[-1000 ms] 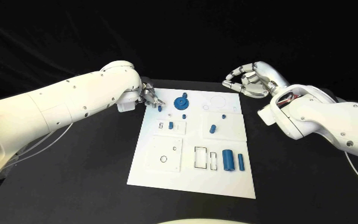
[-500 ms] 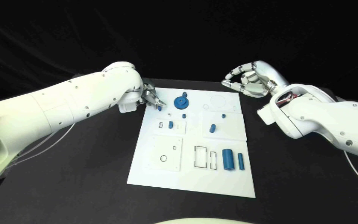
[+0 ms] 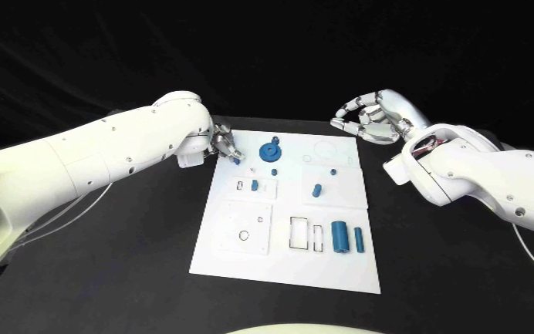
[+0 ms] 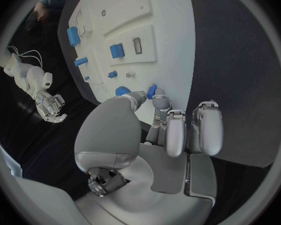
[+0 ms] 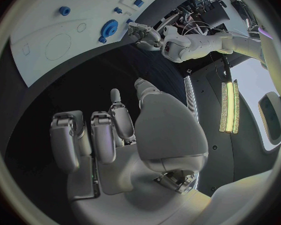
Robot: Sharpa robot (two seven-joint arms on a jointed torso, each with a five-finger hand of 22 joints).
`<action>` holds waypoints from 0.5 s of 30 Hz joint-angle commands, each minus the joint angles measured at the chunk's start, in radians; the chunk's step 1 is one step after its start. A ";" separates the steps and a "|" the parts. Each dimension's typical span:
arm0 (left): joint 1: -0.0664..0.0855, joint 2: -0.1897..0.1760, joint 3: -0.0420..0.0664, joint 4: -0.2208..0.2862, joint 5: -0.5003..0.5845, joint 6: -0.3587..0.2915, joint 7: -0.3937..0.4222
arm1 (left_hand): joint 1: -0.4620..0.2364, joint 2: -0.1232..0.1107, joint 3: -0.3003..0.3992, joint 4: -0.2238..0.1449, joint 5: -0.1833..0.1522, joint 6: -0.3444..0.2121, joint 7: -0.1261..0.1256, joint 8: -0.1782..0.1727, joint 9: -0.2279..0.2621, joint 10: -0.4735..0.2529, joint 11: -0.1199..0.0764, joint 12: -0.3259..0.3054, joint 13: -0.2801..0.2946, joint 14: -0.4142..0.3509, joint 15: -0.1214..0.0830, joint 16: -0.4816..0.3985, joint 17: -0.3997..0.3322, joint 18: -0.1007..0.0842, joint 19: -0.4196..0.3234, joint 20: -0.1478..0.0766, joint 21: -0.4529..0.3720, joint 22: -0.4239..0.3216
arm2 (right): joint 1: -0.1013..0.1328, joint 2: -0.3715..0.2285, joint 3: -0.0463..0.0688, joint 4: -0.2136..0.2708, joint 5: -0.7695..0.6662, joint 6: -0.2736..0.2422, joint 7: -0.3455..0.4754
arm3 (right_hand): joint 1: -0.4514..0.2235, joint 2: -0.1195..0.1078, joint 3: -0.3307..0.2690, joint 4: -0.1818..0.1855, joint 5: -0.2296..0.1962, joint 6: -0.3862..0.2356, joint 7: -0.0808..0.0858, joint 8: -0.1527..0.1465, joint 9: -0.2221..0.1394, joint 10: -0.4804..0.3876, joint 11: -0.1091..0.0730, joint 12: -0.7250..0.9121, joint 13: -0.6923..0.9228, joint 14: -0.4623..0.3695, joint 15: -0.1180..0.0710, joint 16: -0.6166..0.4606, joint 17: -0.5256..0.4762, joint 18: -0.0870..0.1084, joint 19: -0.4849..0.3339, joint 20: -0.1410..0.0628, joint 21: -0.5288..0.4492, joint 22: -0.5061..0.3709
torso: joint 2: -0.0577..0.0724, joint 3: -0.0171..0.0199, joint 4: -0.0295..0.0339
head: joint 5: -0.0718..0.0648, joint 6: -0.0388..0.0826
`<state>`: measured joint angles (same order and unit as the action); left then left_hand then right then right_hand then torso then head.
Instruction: Assemble the parts on the task board
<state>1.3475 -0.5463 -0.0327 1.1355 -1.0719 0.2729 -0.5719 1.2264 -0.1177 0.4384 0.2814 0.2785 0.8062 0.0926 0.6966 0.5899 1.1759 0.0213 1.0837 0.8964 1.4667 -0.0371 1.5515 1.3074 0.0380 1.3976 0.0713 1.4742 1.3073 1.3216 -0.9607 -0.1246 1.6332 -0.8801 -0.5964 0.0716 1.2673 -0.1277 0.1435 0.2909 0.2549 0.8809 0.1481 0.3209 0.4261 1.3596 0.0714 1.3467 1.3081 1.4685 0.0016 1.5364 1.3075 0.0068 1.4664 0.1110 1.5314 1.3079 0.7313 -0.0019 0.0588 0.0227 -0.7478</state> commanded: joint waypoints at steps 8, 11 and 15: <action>0.000 -0.004 0.000 0.003 0.079 -0.047 0.029 | 0.124 0.013 0.171 -0.054 0.000 -0.019 -0.004 0.052 0.016 0.003 -0.008 0.000 -0.015 0.096 -0.006 0.006 0.241 0.015 0.006 -0.008 0.001 0.052 | -0.001 0.001 0.000 0.000 -0.004 0.015 0.005 | -0.001 0.008 -0.001 -0.002 0.016 -0.006 -0.004 0.006 0.002 -0.001 -0.007 -0.002 0.029 0.079 -0.007 -0.005 0.163 0.007 0.072 -0.008 -0.006 0.230 | 0.000 0.0000 -0.0004 | 0.003 -0.001; -0.001 -0.014 0.000 0.013 0.124 -0.060 0.031 | 0.123 0.007 0.197 -0.060 0.000 -0.022 -0.004 0.063 0.021 0.009 -0.007 0.006 -0.010 0.096 -0.006 0.006 0.240 0.015 0.006 -0.007 0.001 0.052 | -0.001 0.000 0.000 0.000 -0.004 0.013 0.006 | -0.001 0.009 -0.001 -0.002 0.018 -0.006 -0.004 0.006 0.002 -0.001 -0.007 -0.001 0.029 0.079 -0.007 -0.005 0.162 0.007 0.072 -0.009 -0.007 0.229 | 0.000 -0.0002 0.0003 | 0.003 -0.002; -0.002 -0.038 0.000 0.044 0.164 -0.075 0.032 | 0.119 0.000 0.217 -0.065 0.000 -0.023 -0.004 0.072 0.025 0.014 -0.007 0.012 -0.005 0.095 -0.006 0.004 0.238 0.015 0.006 -0.007 0.001 0.053 | -0.001 -0.001 0.000 -0.001 -0.004 0.011 0.007 | 0.000 0.009 -0.001 -0.002 0.021 -0.006 -0.004 0.007 0.002 -0.001 -0.007 -0.001 0.029 0.079 -0.007 -0.005 0.163 0.007 0.072 -0.009 -0.007 0.230 | -0.001 -0.0008 0.0017 | 0.001 -0.007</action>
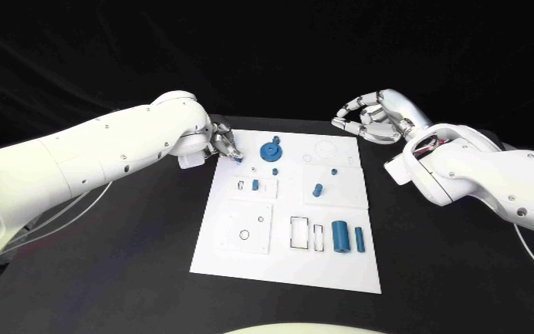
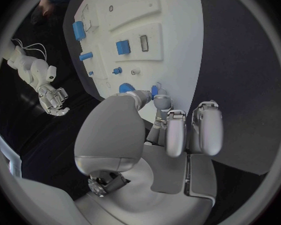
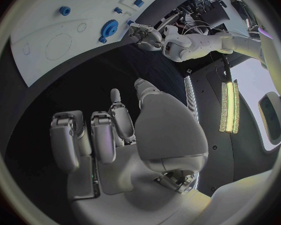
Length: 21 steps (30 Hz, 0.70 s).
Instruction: Assemble the parts on the task board
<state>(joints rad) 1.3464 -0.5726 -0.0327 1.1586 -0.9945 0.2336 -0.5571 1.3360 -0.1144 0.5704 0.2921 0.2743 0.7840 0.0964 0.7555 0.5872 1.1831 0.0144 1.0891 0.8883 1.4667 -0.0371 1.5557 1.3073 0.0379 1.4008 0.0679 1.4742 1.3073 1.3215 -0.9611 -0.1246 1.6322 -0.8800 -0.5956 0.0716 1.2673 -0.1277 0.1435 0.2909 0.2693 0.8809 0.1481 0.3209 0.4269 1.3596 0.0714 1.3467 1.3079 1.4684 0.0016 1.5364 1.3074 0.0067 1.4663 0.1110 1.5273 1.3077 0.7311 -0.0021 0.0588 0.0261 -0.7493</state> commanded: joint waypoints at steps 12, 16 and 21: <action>-0.008 -0.134 -0.001 0.210 0.126 -0.093 0.020 | -0.010 -0.021 0.132 -0.089 0.005 0.000 -0.011 0.036 0.034 0.028 -0.004 0.030 0.025 0.094 -0.009 -0.002 0.235 0.014 0.006 -0.005 0.004 0.058 | -0.003 -0.002 -0.001 -0.003 -0.004 0.009 0.008 | 0.000 0.008 -0.001 -0.002 0.012 -0.007 -0.004 0.007 0.002 -0.001 -0.007 -0.002 0.029 0.079 -0.008 -0.005 0.163 0.007 0.072 -0.009 -0.002 0.230 | -0.002 -0.0004 0.0023 | 0.005 -0.009; -0.023 -0.163 -0.001 0.257 0.091 -0.105 0.022 | -0.015 -0.025 0.142 -0.092 0.005 0.000 -0.012 0.040 0.034 0.030 -0.004 0.033 0.028 0.094 -0.010 -0.002 0.235 0.013 0.007 -0.006 0.004 0.059 | -0.004 -0.003 -0.001 -0.003 -0.004 0.010 0.008 | 0.000 0.008 -0.001 -0.002 0.012 -0.007 -0.004 0.007 0.002 -0.001 -0.007 -0.002 0.029 0.079 -0.008 -0.005 0.163 0.007 0.072 -0.009 -0.002 0.230 | -0.002 -0.0006 0.0037 | 0.005 -0.010; -0.041 -0.180 -0.001 0.290 0.039 -0.107 0.015 | -0.021 -0.030 0.153 -0.096 0.005 0.001 -0.013 0.046 0.034 0.039 -0.006 0.042 0.038 0.094 -0.011 -0.002 0.235 0.013 0.010 -0.007 0.005 0.062 | -0.004 -0.003 -0.001 -0.003 -0.004 0.011 0.008 | 0.000 0.008 -0.001 -0.002 0.012 -0.007 -0.004 0.007 0.002 -0.001 -0.007 -0.002 0.029 0.079 -0.008 -0.005 0.163 0.007 0.072 -0.009 -0.002 0.230 | -0.001 -0.0012 0.0026 | 0.008 -0.010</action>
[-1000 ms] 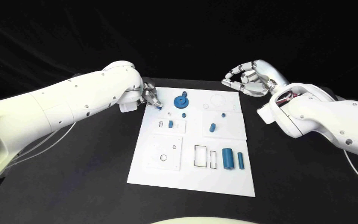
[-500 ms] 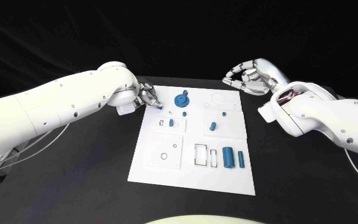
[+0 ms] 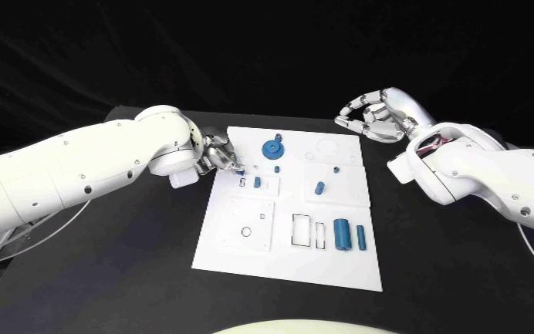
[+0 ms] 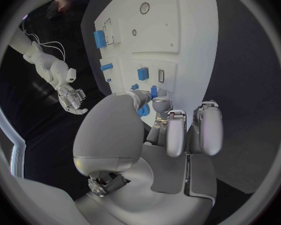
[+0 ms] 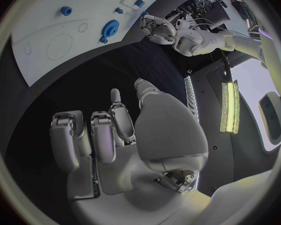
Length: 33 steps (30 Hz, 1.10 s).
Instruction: Assemble the parts on the task board
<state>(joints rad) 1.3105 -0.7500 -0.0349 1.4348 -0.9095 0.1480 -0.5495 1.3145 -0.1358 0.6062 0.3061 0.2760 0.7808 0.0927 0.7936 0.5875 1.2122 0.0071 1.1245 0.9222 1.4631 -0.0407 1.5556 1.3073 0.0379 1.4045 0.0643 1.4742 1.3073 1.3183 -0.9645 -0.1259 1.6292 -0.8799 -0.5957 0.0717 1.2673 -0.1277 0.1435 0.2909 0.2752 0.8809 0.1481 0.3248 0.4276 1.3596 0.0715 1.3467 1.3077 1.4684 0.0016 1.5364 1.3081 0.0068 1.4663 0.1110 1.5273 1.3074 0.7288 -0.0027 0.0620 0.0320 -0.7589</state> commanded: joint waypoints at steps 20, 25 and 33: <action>-0.036 0.006 -0.002 0.028 -0.121 0.010 -0.011 | -0.023 -0.025 0.146 -0.119 0.002 0.008 -0.015 0.026 0.031 0.034 -0.003 0.037 0.037 0.099 -0.011 0.001 0.239 0.012 0.011 -0.006 0.008 0.068 | -0.004 0.001 0.000 0.001 -0.004 0.011 0.009 | 0.000 0.009 -0.001 -0.001 0.009 -0.007 -0.004 0.004 0.001 -0.001 -0.007 -0.001 0.030 0.079 -0.008 -0.005 0.162 0.007 0.072 -0.009 -0.003 0.230 | 0.003 0.0009 -0.0024 | 0.007 -0.005; -0.037 0.010 -0.002 0.028 -0.138 0.019 -0.016 | -0.030 -0.029 0.151 -0.122 0.002 0.009 -0.016 0.031 0.030 0.039 -0.004 0.044 0.044 0.100 -0.012 0.003 0.242 0.010 0.014 -0.007 0.010 0.073 | -0.004 0.000 -0.001 0.002 -0.004 0.011 0.009 | 0.000 0.009 -0.001 -0.001 0.009 -0.007 -0.004 0.004 0.001 -0.001 -0.007 -0.001 0.030 0.079 -0.008 -0.005 0.162 0.007 0.072 -0.009 -0.003 0.230 | 0.002 0.0015 -0.0030 | 0.008 -0.006; -0.037 0.010 -0.003 0.032 -0.149 0.041 -0.019 | -0.032 -0.034 0.154 -0.126 0.001 0.010 -0.017 0.035 0.029 0.041 -0.005 0.047 0.046 0.101 -0.013 0.004 0.245 0.010 0.015 -0.008 0.010 0.074 | -0.004 -0.001 -0.001 0.003 -0.004 0.011 0.009 | 0.000 0.009 -0.001 -0.001 0.009 -0.007 -0.004 0.004 0.001 -0.001 -0.007 -0.001 0.030 0.079 -0.008 -0.005 0.162 0.007 0.072 -0.009 -0.003 0.230 | 0.002 0.0007 -0.0029 | 0.007 -0.007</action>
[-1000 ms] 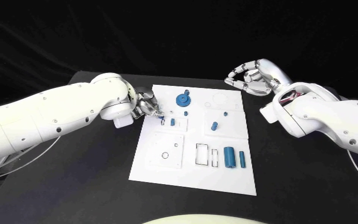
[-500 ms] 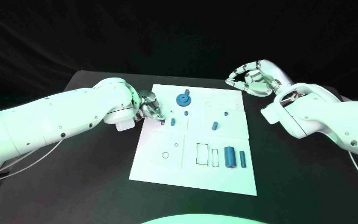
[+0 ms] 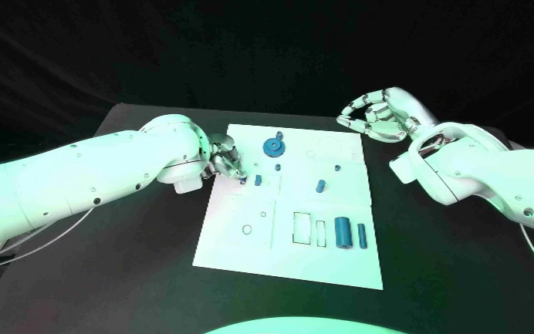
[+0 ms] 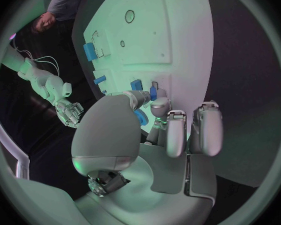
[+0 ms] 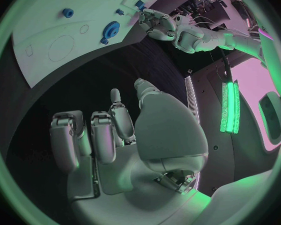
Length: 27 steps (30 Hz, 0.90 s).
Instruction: Assemble the parts on the task board
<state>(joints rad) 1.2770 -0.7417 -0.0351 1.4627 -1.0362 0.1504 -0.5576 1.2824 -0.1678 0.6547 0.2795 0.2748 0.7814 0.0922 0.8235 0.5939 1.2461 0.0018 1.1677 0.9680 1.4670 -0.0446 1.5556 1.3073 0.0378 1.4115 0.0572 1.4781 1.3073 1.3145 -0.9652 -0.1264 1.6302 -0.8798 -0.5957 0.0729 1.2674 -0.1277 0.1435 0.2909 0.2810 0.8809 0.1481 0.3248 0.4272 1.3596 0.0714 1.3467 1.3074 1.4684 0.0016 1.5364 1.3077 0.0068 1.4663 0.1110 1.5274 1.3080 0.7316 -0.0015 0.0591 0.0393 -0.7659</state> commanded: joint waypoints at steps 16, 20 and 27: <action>-0.006 -0.004 -0.002 0.015 -0.032 0.042 -0.013 | -0.004 -0.008 0.134 -0.119 0.004 0.013 -0.020 0.018 0.017 0.017 -0.004 0.014 0.011 0.100 -0.013 0.008 0.251 0.010 0.010 -0.003 0.008 0.077 | -0.001 -0.001 0.000 0.001 -0.004 0.010 0.009 | -0.002 0.009 -0.001 -0.001 0.007 -0.007 -0.004 0.004 0.002 -0.001 -0.007 -0.002 0.030 0.079 -0.008 -0.006 0.161 0.007 0.071 -0.009 -0.004 0.229 | 0.000 -0.0015 0.0006 | -0.003 -0.004; -0.007 -0.005 -0.002 0.016 -0.033 0.037 -0.014 | -0.005 -0.009 0.137 -0.121 0.004 0.013 -0.020 0.019 0.016 0.018 -0.004 0.015 0.012 0.099 -0.013 0.008 0.250 0.009 0.011 -0.003 0.009 0.078 | -0.001 0.000 0.000 0.001 -0.004 0.010 0.009 | -0.002 0.009 -0.001 0.000 0.007 -0.006 -0.004 0.004 0.002 -0.001 -0.007 -0.001 0.030 0.079 -0.008 -0.006 0.161 0.007 0.071 -0.009 -0.004 0.229 | 0.000 -0.0015 0.0010 | -0.003 -0.006; -0.007 -0.006 -0.002 0.016 -0.036 0.036 -0.017 | -0.008 -0.010 0.144 -0.124 0.004 0.015 -0.020 0.022 0.014 0.021 -0.004 0.018 0.015 0.101 -0.013 0.010 0.254 0.009 0.012 -0.004 0.009 0.080 | -0.001 -0.001 0.000 0.001 -0.004 0.010 0.009 | -0.002 0.009 -0.001 0.000 0.007 -0.006 -0.004 0.004 0.002 -0.001 -0.007 -0.001 0.030 0.079 -0.008 -0.006 0.161 0.007 0.071 -0.009 -0.004 0.229 | 0.000 -0.0011 0.0010 | -0.003 -0.007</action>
<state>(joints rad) 1.2743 -0.7481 -0.0351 1.4771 -1.0636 0.1702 -0.5642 1.2694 -0.1808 0.6641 0.2866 0.2733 0.7873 0.0865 0.8415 0.6070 1.2586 -0.0033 1.1794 0.9815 1.4669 -0.0518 1.5596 1.3073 0.0379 1.4151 0.0536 1.4821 1.3073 1.3142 -0.9661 -0.1264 1.6301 -0.8798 -0.5957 0.0737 1.2673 -0.1277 0.1435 0.2909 0.2847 0.8809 0.1481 0.3248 0.4279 1.3596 0.0714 1.3467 1.3081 1.4684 0.0016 1.5364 1.3075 0.0068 1.4663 0.1110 1.5274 1.3076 0.7316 -0.0030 0.0603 0.0358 -0.7726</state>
